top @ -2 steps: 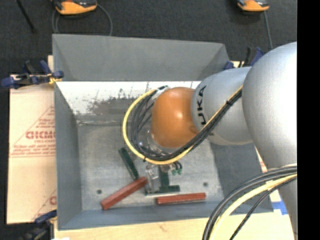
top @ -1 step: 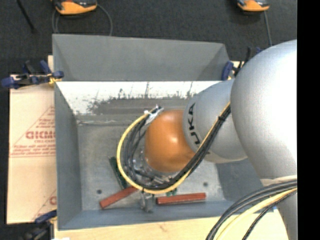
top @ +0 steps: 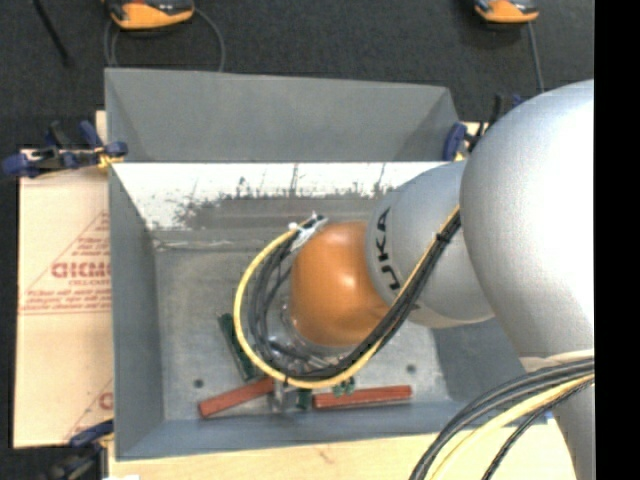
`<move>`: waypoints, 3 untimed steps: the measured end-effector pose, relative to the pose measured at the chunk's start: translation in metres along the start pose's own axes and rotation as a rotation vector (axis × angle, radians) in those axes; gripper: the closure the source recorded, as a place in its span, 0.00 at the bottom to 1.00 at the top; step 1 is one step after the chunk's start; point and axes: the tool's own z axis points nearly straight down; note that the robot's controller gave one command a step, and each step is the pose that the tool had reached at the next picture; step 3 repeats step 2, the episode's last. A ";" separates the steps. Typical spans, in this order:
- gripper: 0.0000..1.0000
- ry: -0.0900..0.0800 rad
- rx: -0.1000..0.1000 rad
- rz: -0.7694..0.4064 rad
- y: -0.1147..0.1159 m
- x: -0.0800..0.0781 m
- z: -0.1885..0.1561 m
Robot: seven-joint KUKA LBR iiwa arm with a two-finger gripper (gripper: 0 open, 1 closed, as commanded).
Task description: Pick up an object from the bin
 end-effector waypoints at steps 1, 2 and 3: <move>1.00 -0.006 0.003 0.024 -0.030 -0.026 -0.127; 1.00 -0.004 0.003 -0.148 -0.063 -0.043 -0.195; 1.00 -0.004 0.003 -0.148 -0.063 -0.043 -0.195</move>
Offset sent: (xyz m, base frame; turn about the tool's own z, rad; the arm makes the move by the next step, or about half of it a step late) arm 0.0294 -0.0194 0.1219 0.0191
